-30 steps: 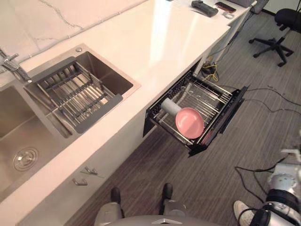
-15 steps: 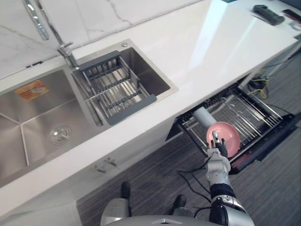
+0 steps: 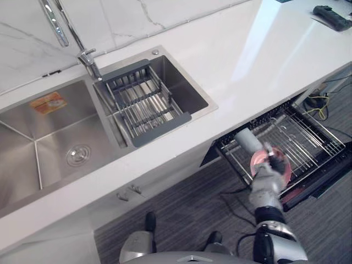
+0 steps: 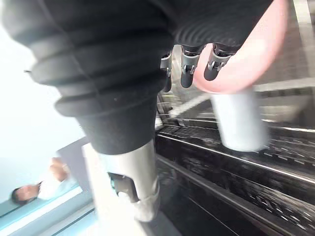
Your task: Walk over to the sink, pick up the cup, carry it to the dishwasher, place the cup inside the dishwasher, then close the dishwasher door
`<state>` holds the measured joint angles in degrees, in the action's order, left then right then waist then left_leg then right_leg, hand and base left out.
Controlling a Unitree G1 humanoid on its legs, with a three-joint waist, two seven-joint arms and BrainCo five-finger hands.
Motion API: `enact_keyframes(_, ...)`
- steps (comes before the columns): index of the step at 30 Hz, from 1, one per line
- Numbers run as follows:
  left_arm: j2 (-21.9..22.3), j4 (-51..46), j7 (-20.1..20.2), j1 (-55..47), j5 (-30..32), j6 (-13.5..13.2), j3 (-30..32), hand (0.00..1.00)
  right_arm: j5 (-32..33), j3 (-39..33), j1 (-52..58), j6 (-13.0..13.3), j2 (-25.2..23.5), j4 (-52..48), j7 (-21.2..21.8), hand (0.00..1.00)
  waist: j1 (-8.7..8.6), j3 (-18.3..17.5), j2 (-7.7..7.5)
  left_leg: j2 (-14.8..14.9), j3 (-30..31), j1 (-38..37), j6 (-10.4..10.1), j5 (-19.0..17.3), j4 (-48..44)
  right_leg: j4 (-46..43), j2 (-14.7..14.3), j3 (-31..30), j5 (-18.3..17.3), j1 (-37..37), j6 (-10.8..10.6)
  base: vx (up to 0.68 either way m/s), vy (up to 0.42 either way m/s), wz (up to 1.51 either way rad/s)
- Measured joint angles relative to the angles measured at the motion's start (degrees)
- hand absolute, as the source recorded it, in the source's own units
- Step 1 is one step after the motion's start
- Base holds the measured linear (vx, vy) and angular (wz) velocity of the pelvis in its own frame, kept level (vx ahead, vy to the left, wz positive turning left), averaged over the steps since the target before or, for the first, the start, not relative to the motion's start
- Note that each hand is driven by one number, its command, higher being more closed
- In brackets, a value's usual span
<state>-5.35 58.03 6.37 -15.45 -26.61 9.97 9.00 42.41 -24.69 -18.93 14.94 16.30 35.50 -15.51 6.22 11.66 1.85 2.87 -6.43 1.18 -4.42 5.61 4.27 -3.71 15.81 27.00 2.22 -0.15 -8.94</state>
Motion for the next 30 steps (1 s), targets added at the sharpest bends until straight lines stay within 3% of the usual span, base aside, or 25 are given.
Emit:
enact_keyframes(6, -1.71, -0.02, -0.03, 0.21, 0.42, 1.50, -0.39, 0.00, -4.53, -8.86, 2.68, -0.19, 11.31, -0.10, -2.46, 0.00, -2.00, 0.92, -1.64, 1.80, -4.41, -1.15, -0.35, -0.96, -0.08, 0.70, -2.25, -4.47, 0.64, -1.97, 0.90, 0.00, -0.039, -0.39)
enact_keyframes(8, -2.59, 0.00, -0.71, 0.22, 0.38, 2.37, -0.62, 0.00, -4.50, -10.79, 3.49, -0.23, 12.63, 2.07, -2.38, 0.00, -3.41, 1.21, -2.13, 2.24, -5.12, -1.46, -0.60, -1.16, -0.20, 0.97, -2.99, -5.24, 0.77, -2.12, 1.12, 0.02, -0.060, -0.33)
enact_keyframes(16, -5.07, 0.07, -2.21, 0.66, -0.80, 4.72, -1.32, 0.00, -4.42, -11.50, 5.35, -2.99, 13.64, 6.18, -0.59, 0.00, -4.66, 2.08, -3.96, 4.40, -12.79, -2.86, -1.65, -3.63, -2.47, 2.64, -6.08, -13.85, 2.85, -5.08, 2.80, -0.02, -0.037, -0.57)
enact_keyframes(20, -5.36, 0.08, -2.25, 0.93, -0.87, 5.48, -1.37, 0.00, -4.47, -9.02, 5.20, -4.28, 13.06, 5.91, 0.04, 0.00, -5.17, 2.62, -3.40, 5.32, -16.35, -2.64, -1.87, -6.38, -6.63, 2.69, -6.51, -17.26, 3.47, -6.12, 3.13, -0.02, -0.016, -0.49)
enact_keyframes(25, -5.42, -0.29, -0.97, 3.74, -0.84, 5.87, -1.16, 0.00, -4.52, -6.94, 3.97, -5.57, 8.79, 3.28, -0.09, 0.00, -5.20, 6.53, -1.78, 6.97, -18.85, 1.01, -1.75, -9.65, -13.21, 2.46, -6.53, -18.48, 3.97, -9.01, 3.66, -0.08, -0.012, -0.30)
enact_keyframes(30, -4.13, -1.22, -0.85, 7.84, -0.84, 6.19, -1.14, 0.00, -4.51, -5.71, -1.77, -6.38, 7.92, 1.10, -0.31, 0.00, -4.86, 11.60, 2.19, 7.19, -19.12, 5.26, -1.28, -9.65, -14.98, 1.32, -5.31, -16.91, 5.41, -13.28, 3.66, -0.06, -0.004, -0.03)
